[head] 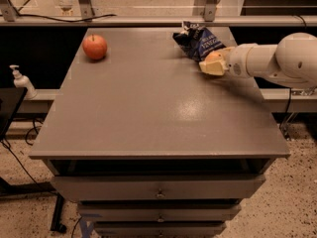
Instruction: Move orange near blue chip bag
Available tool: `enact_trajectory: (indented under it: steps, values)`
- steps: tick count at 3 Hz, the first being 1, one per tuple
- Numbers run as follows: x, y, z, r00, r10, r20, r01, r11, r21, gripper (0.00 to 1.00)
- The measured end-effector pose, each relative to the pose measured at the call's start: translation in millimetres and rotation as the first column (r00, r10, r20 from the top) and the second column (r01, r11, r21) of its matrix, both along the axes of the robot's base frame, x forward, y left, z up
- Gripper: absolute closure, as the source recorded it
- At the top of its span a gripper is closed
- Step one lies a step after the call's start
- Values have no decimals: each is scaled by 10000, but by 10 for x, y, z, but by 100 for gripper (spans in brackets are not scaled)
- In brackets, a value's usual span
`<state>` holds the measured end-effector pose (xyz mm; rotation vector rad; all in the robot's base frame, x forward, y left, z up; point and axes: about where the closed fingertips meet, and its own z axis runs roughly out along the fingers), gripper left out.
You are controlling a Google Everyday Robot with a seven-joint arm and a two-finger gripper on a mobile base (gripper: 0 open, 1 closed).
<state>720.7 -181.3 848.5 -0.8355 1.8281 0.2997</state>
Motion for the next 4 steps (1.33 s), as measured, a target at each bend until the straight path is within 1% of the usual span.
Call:
enact_trajectory:
  steps: [1,3,4]
  values:
    - [-54,-1,-85,9998,-124,-176,123,9999,-19,100]
    - [-139,-87,-119,9986,-350,-397,345,9993,-134,100]
    - [-156,-105,-129,9979,-381,-524,373,9992,-155,84]
